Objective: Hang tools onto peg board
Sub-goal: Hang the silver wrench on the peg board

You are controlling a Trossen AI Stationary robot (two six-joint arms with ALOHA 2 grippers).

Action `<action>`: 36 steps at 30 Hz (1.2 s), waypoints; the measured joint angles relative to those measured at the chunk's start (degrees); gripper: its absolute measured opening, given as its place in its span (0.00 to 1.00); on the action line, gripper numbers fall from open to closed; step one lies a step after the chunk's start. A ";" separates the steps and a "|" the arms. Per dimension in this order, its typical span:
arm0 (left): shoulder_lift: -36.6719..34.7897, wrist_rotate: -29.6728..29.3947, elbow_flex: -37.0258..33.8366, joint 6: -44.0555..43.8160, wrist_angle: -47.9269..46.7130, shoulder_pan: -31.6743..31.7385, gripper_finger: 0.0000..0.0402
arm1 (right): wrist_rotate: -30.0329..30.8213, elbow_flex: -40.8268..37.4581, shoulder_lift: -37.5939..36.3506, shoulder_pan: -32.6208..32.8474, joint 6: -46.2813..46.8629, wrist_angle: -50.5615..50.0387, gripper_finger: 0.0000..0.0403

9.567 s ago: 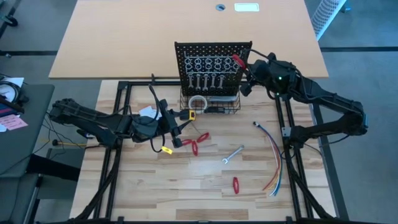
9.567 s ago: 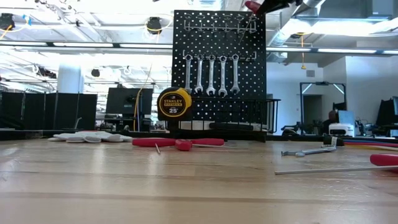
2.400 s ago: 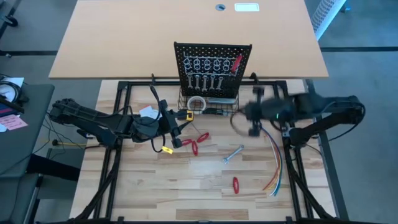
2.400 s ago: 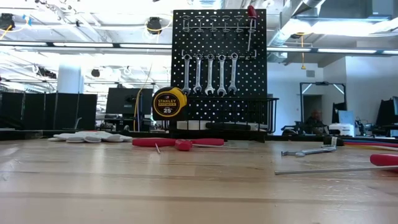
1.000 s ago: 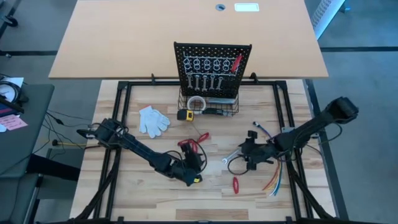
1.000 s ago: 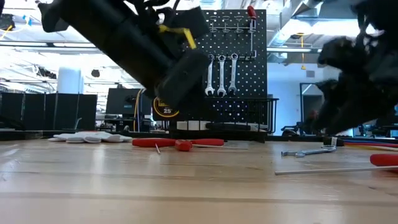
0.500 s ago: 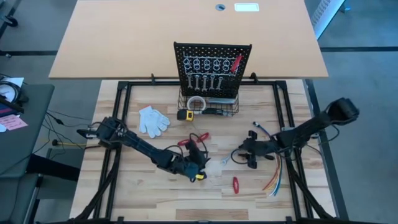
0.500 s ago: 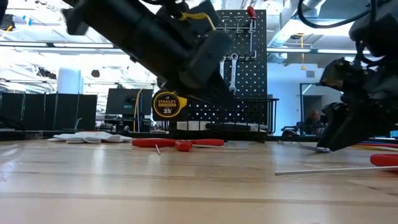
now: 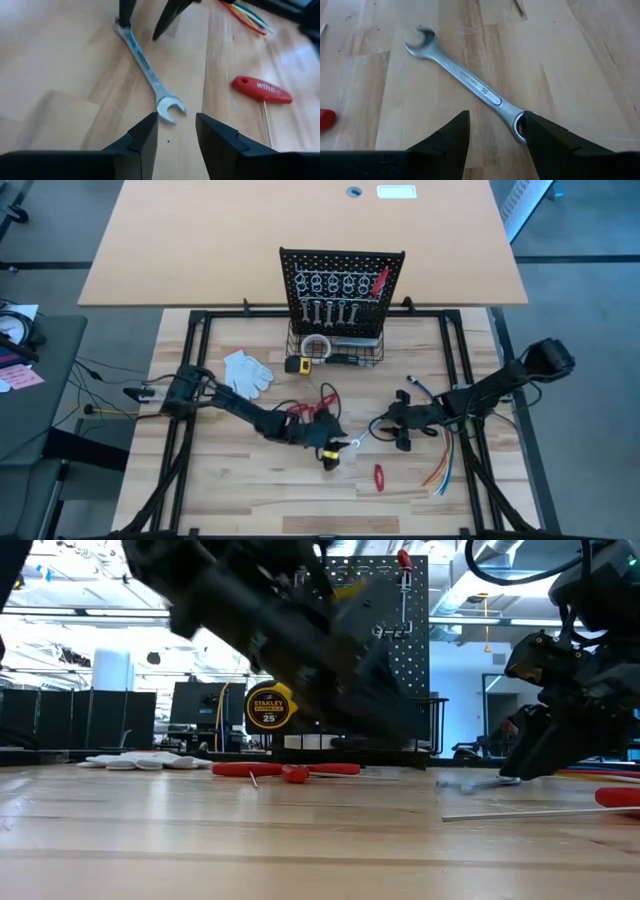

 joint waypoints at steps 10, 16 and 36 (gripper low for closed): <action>6.03 10.48 7.34 -7.25 -4.68 4.71 0.41 | 0.05 0.00 0.00 0.00 -0.17 -0.01 0.48; 6.01 7.88 12.58 -2.87 -14.87 4.68 0.45 | 0.09 -0.58 -0.02 -0.24 -0.63 0.53 0.47; 6.14 13.08 14.92 -4.53 -12.74 5.37 0.46 | -0.17 -1.22 -0.07 -1.88 -0.08 0.95 0.47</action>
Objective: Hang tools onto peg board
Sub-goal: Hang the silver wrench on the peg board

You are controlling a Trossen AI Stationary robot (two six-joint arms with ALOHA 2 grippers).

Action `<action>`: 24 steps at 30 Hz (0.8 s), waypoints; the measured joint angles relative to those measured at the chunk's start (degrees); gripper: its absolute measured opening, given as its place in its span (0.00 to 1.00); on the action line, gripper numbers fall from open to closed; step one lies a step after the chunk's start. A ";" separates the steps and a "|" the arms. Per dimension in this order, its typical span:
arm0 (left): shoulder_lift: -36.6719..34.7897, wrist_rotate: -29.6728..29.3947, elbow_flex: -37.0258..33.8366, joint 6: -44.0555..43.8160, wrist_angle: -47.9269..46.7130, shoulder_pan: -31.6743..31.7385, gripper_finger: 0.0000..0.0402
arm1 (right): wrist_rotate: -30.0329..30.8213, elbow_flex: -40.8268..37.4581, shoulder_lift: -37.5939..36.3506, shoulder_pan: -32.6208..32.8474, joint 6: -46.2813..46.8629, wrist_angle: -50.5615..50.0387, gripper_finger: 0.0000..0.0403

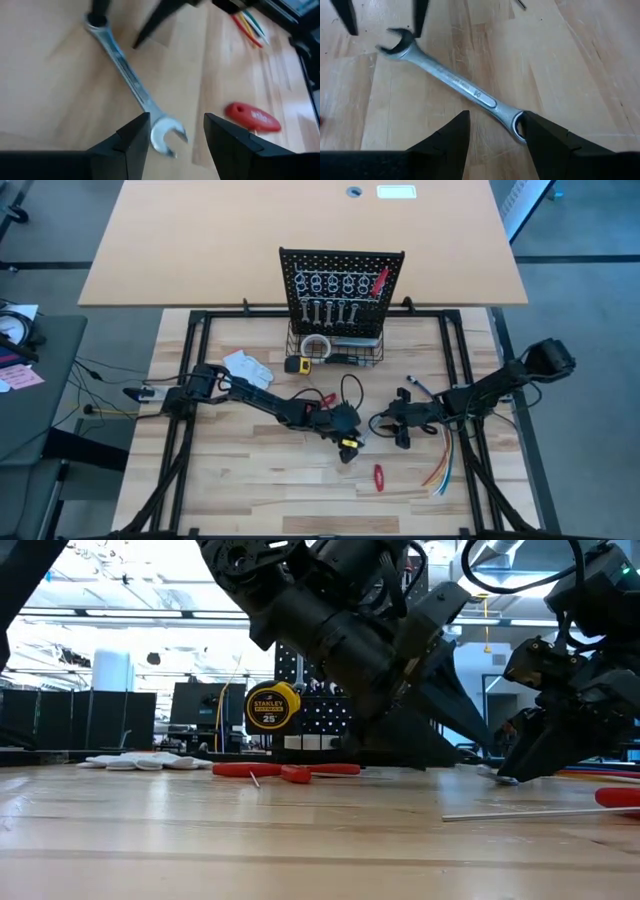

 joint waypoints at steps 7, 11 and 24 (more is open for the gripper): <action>0.00 0.22 -0.02 -2.87 -2.19 1.34 0.46 | -0.02 0.00 0.00 0.00 0.08 0.00 0.47; 0.00 0.26 -0.02 -4.57 -5.05 1.37 0.46 | -0.04 0.00 0.00 0.00 0.08 0.00 0.47; 0.00 7.45 -0.02 -7.59 -2.74 1.46 0.46 | -0.44 -0.11 0.11 0.00 -1.42 1.92 0.47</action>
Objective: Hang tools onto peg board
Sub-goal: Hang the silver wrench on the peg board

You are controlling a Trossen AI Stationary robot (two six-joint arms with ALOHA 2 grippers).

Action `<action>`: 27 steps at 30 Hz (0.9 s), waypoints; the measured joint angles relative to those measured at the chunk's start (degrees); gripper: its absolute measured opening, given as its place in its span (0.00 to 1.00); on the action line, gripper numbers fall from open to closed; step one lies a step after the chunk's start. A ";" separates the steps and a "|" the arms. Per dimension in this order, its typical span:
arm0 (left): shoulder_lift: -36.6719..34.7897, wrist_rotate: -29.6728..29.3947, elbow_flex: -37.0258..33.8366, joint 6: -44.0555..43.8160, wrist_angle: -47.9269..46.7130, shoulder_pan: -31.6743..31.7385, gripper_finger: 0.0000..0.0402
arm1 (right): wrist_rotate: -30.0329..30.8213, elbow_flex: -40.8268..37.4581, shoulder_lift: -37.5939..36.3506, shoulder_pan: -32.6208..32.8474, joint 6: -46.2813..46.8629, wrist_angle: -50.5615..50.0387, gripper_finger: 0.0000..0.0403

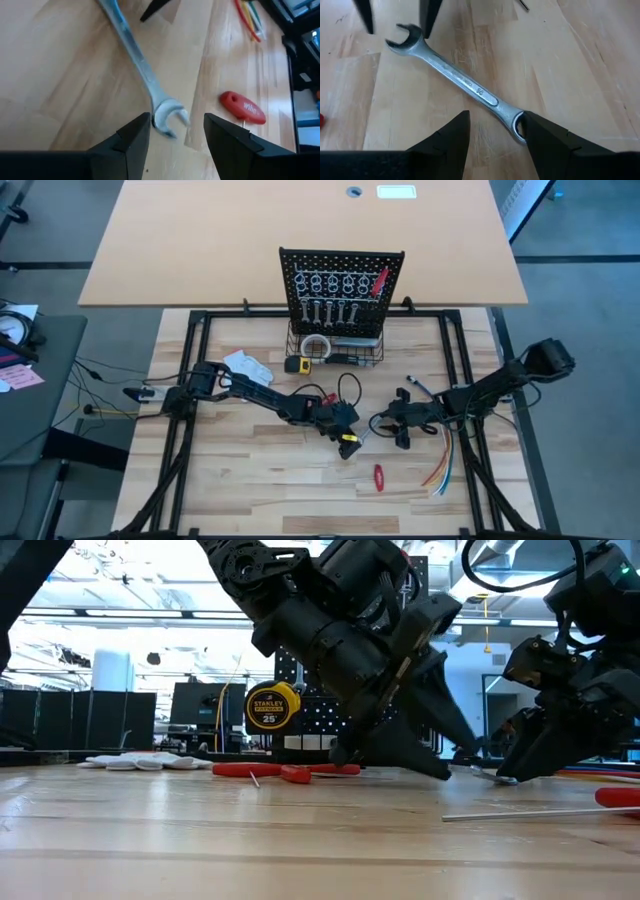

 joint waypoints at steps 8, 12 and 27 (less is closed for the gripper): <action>3.93 2.64 0.72 -1.81 6.35 0.09 0.45 | 0.00 0.01 -0.02 0.00 -2.14 4.84 0.47; 5.96 2.58 2.60 -0.19 6.64 0.24 0.45 | 0.22 0.05 -0.09 0.01 -2.36 4.82 0.47; 6.43 -1.54 6.45 4.74 1.36 -3.00 0.45 | 9.05 0.08 -9.03 0.00 3.48 -8.31 0.31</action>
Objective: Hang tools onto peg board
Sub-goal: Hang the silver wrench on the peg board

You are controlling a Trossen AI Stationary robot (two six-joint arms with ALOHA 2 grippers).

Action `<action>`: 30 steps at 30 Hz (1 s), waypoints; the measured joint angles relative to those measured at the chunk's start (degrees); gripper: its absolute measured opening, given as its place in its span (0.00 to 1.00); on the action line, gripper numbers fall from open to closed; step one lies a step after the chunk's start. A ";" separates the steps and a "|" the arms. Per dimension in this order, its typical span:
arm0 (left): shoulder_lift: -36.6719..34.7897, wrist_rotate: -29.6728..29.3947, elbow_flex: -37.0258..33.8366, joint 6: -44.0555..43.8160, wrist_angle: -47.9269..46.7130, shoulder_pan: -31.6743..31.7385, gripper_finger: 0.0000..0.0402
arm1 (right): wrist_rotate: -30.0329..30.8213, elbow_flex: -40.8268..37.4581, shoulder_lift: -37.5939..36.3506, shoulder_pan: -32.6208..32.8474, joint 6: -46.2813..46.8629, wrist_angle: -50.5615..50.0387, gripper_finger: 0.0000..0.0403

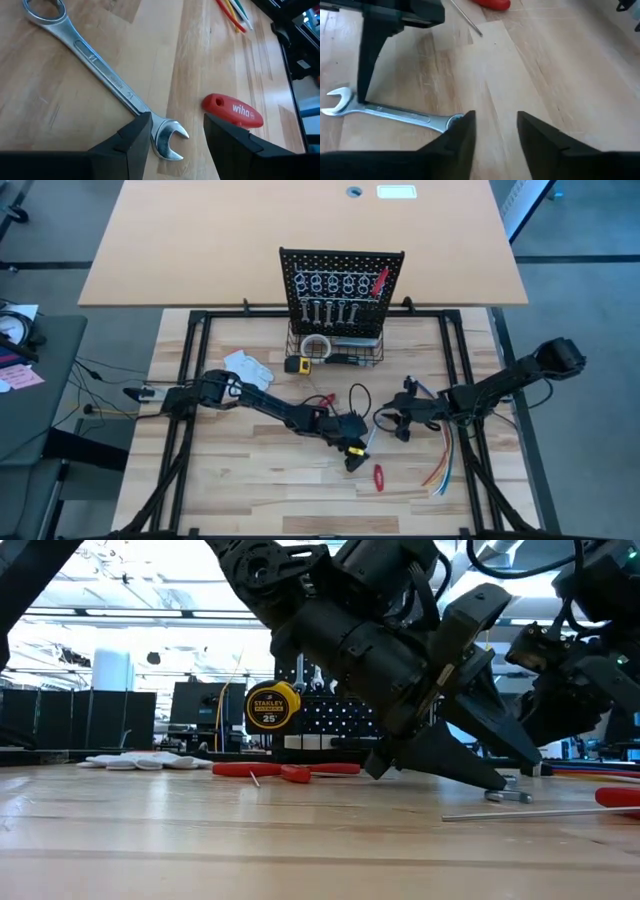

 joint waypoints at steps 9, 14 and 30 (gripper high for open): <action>0.00 -0.63 0.00 0.04 -0.03 -0.09 0.43 | -3.11 0.01 8.90 -0.03 -2.42 9.12 0.02; -0.60 -0.69 -0.04 0.68 -0.78 -0.09 0.43 | -6.04 0.75 11.24 -2.00 -2.59 9.28 0.03; -6.54 -14.12 -0.11 4.59 -12.49 -1.40 0.43 | -7.42 1.19 6.77 -1.10 -3.45 8.95 0.02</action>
